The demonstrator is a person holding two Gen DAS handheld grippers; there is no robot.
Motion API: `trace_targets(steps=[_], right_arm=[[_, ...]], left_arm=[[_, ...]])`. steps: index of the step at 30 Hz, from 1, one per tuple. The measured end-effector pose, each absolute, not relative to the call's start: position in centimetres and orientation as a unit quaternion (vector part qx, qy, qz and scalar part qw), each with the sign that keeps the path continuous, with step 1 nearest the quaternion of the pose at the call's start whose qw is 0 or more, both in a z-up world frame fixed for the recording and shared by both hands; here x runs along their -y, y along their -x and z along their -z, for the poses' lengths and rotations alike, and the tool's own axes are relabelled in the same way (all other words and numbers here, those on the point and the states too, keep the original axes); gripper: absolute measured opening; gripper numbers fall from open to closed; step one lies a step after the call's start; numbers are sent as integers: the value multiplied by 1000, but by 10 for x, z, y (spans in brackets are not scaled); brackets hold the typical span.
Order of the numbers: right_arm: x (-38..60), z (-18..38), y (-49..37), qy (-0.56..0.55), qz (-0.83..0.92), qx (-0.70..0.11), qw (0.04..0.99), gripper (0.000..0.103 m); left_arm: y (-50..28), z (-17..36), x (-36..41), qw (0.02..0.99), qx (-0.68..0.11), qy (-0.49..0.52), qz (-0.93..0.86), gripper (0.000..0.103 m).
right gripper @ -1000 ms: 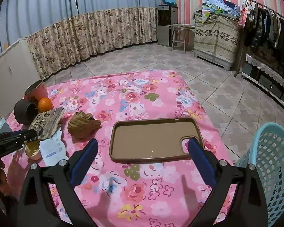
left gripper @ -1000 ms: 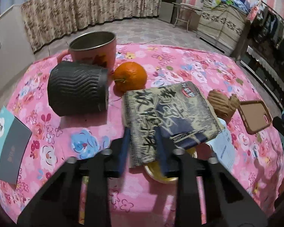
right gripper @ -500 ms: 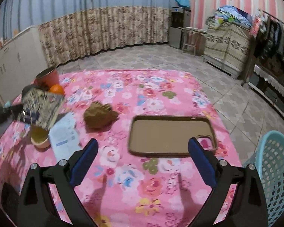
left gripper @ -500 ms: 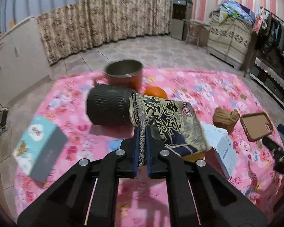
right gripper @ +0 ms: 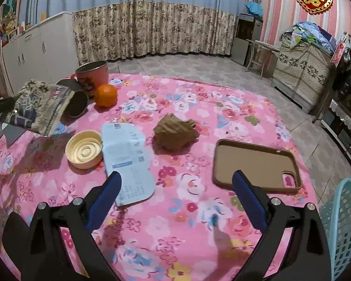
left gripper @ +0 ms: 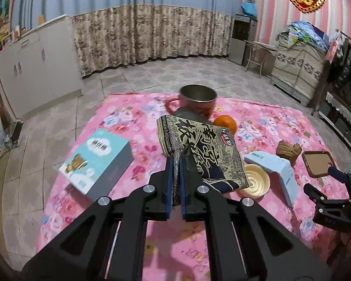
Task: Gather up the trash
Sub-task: 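Grasp the light blue flat packet with the right gripper while the left holds the package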
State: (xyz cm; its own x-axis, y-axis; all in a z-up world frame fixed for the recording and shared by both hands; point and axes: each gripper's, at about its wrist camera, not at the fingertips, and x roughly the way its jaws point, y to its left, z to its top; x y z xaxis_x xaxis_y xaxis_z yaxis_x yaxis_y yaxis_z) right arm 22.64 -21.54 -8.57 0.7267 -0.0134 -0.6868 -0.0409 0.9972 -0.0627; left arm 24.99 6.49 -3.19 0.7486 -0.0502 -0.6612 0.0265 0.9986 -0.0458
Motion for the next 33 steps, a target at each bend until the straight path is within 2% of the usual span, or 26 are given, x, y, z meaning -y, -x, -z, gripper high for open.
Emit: trace_targets(steps=[9,17,19,24,31,33], right_arm=[[188,91,-230,44,-26,-379,924,91],[176,109,-245,44,-52,-412,909,60],[177,113,-247,42,-57,-419,905,48],[192,107,-247,20,-63,-413,909,28],[210,90,-240,-4,-68,-395,916,10],[221,85,-234,-15,-70,-394,916,10]], left_arm=[[-253,33,-75,936,-351,30,18,4],[-252,33,-73,936,-350,28,22,4],[-252,34,-73,935,-352,30,22,4],[-253,36,-73,935,-352,27,22,4],[-253,34,-70,938,-346,21,23,4],[-253,31,-67,939,-343,18,26,4]])
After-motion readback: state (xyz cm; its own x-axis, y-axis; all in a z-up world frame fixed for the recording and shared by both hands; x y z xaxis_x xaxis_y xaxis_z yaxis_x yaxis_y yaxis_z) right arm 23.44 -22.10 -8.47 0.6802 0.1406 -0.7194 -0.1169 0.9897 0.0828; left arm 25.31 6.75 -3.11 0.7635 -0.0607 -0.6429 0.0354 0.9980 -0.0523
